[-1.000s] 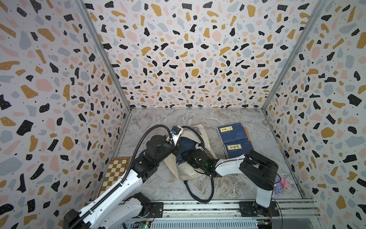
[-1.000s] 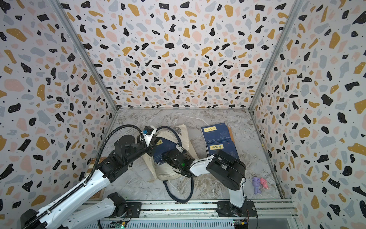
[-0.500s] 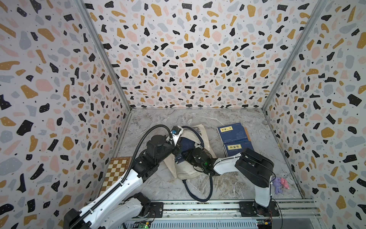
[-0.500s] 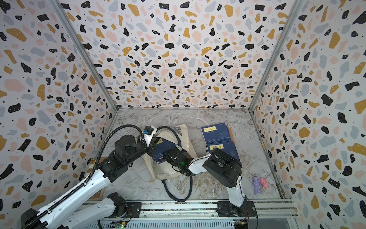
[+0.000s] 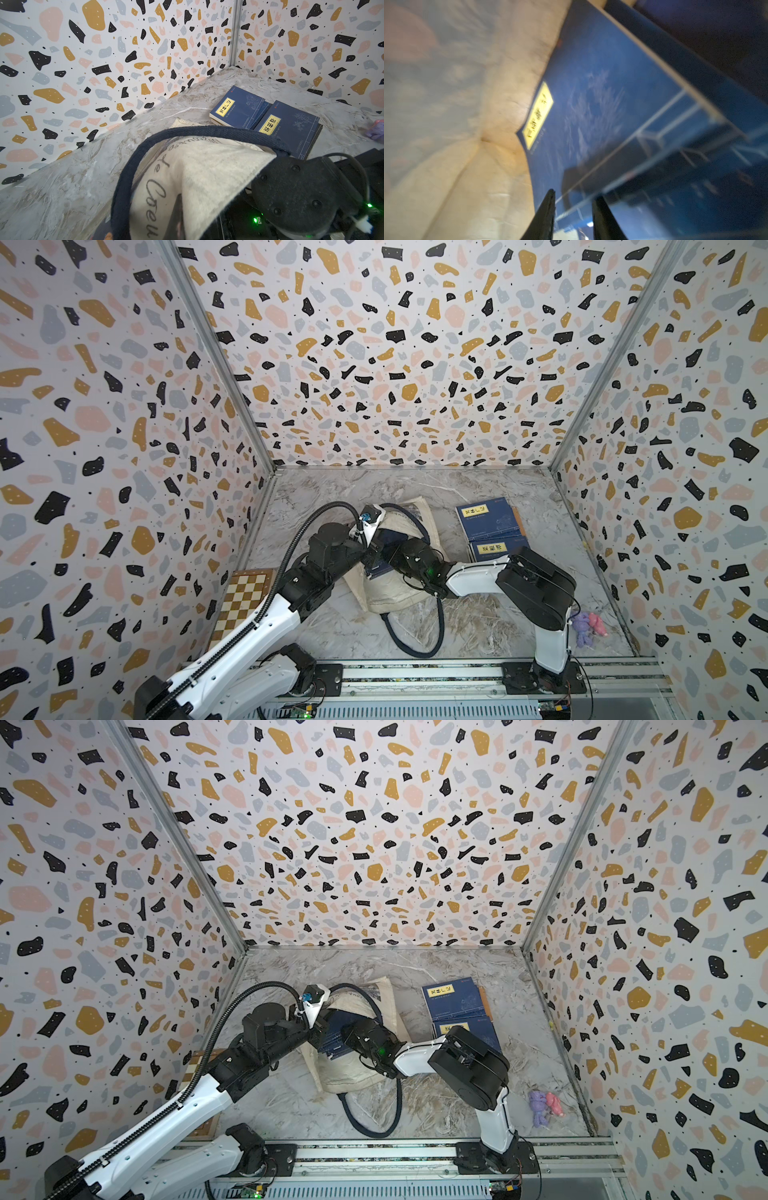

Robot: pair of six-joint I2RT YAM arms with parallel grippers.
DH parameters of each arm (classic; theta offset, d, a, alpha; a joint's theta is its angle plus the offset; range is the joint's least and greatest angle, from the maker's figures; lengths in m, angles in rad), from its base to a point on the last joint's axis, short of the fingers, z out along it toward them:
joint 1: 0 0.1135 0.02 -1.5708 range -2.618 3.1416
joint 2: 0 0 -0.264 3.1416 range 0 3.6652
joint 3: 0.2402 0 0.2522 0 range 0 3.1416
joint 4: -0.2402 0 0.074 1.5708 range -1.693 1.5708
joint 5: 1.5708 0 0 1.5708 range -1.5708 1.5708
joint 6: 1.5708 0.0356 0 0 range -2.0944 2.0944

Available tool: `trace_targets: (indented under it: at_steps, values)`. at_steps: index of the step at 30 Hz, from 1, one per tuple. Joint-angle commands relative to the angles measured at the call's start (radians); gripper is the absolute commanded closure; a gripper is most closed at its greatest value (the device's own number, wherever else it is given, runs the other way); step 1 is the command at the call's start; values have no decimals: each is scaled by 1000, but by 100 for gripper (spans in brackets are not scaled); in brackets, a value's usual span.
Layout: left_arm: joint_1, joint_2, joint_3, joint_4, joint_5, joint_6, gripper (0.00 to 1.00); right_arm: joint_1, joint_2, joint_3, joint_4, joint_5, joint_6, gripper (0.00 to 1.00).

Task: Take out the books from the canvas bag
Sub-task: Pick up the book from the canvas bag.

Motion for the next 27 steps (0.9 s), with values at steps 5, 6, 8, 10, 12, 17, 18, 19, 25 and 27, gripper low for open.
trace_targets:
  at_steps: [5, 6, 8, 10, 12, 17, 18, 19, 25, 27]
  values:
    - [-8, -17, 35, 114, 28, 14, 100, -19, 6, 67, 55, 2, -79, 67]
    - [-7, -17, 34, 114, 29, 15, 100, -22, 14, 91, 34, -9, -89, 66]
    - [-7, -17, 33, 115, 29, 16, 100, -27, 30, 115, 12, -16, -78, 63]
    - [-7, -16, 33, 117, 31, 16, 100, -29, 46, 126, -9, 3, -51, 57]
    - [-6, -16, 33, 115, 31, 15, 100, -32, 67, 145, -34, 19, -32, 53]
    - [-7, -15, 31, 114, 18, 19, 100, -42, 120, 191, 10, -17, -32, 63]
    - [-7, -14, 32, 114, 16, 19, 100, -41, 122, 203, -1, -19, -37, 66]
    - [-7, -11, 33, 111, 12, 21, 100, -40, 119, 204, -3, -21, -45, 69]
    - [-6, 12, 46, 90, -45, 15, 100, -27, 54, 174, -7, -53, -150, 91]
    - [-7, 25, 54, 77, -68, 10, 100, -25, 25, 164, -21, -78, -190, 98]
